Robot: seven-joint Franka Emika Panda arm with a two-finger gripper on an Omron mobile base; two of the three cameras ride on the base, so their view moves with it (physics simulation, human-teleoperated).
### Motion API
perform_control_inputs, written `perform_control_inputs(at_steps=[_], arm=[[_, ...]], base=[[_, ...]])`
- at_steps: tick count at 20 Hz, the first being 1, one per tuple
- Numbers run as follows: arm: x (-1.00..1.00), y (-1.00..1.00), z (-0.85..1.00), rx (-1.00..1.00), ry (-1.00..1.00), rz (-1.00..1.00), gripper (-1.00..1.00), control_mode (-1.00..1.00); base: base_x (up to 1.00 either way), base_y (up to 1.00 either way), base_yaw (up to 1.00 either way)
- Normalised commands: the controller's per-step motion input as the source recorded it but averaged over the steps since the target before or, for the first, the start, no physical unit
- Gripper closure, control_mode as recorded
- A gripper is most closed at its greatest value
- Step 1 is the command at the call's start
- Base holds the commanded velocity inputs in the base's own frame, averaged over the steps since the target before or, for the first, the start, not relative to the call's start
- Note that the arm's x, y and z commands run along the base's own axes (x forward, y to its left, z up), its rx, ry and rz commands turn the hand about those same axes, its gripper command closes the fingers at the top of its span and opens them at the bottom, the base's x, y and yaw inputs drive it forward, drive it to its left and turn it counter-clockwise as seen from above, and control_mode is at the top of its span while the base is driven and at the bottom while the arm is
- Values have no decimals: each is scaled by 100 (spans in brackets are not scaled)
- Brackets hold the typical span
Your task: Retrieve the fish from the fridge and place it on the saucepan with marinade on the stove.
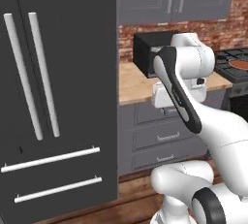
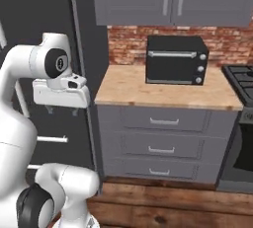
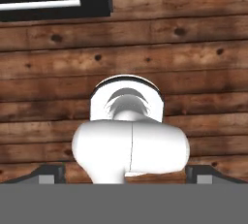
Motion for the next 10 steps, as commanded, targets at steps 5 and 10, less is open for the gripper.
perform_control_inputs(at_steps=[5,10], arm=[[0,0,0,0,0,0,-100,100],[0,0,0,0,0,0,-100,100]], base=[[-21,97,3],[1,71,22]])
